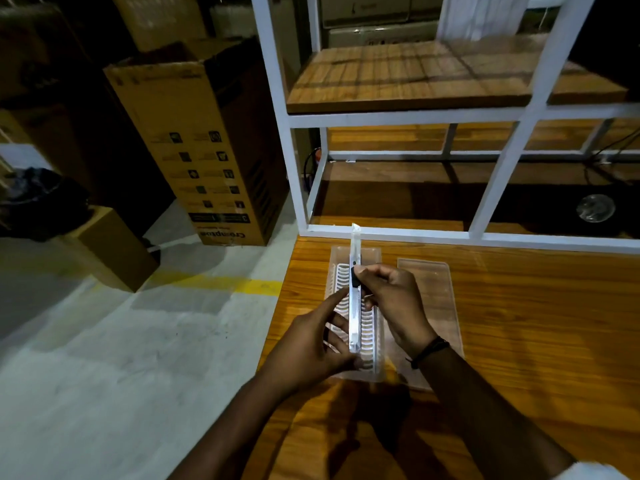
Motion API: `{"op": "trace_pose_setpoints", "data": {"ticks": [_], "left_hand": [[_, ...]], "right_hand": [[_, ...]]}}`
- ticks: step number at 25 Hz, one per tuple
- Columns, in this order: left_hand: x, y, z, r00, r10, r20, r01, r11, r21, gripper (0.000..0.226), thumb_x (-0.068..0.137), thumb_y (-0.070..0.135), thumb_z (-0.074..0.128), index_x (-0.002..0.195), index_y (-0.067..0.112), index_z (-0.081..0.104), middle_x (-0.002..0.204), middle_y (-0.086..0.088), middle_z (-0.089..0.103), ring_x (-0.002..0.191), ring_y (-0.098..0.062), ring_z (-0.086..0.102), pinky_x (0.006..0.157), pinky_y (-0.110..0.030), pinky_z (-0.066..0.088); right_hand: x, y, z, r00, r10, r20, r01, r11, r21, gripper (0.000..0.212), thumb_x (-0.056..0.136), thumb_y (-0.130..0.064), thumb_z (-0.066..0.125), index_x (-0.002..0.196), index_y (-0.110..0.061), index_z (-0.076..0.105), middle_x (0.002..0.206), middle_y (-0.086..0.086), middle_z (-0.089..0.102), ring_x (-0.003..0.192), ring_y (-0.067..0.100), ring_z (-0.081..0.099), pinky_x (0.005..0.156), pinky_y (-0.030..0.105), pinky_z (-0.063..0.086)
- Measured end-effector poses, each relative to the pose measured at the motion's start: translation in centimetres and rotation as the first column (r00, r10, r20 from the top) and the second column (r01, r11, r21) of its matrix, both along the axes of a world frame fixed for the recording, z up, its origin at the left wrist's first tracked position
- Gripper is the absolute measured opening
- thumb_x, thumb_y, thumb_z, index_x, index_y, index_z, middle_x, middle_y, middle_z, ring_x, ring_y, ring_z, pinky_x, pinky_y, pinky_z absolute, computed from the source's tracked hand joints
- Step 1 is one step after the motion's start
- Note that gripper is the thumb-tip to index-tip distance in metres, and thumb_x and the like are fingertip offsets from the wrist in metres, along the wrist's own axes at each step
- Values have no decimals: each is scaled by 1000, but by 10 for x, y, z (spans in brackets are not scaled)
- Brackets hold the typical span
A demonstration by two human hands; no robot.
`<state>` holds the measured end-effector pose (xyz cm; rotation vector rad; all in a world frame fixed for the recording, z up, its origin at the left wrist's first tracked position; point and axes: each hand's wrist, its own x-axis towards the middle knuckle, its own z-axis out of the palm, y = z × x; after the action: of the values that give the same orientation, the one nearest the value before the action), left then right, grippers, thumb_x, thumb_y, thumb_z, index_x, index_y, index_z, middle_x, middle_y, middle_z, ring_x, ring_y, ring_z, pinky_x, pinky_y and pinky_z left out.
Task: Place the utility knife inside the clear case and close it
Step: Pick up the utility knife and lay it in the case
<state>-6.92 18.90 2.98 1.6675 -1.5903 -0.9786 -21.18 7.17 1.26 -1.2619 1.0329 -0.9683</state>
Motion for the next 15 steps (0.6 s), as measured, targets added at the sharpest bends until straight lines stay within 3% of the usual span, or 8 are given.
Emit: {"op": "trace_pose_setpoints", "data": {"ticks": [4,8,15], "left_hand": [[13,-3,0,1000,-15,-16,14,998,-67,109,72,12,92,156,45,31,104,9,68,77,-13,73,75,-38,65],[28,-5,3,999,-42,-24,40,997,-67,108,74,13,91,156,49,30,103,6,67,75,-11,74,75,-32,65],[45,-17,4,993,-119,-5,118,989,-86,107,73,17,92,153,52,31,104,8,69,76,-10,73,76,-35,65]], "right_hand": [[10,2,4,999,-33,-8,33,999,-27,14,95,-19,66,97,-10,77,89,12,79,75,30,72,64,33,56],[19,10,10,998,-44,-55,39,995,-93,16,95,-17,66,107,-12,76,93,4,79,81,14,76,62,19,54],[25,17,14,996,-66,-67,56,988,-146,32,95,-9,64,127,-15,69,103,6,75,84,11,75,63,19,56]]}}
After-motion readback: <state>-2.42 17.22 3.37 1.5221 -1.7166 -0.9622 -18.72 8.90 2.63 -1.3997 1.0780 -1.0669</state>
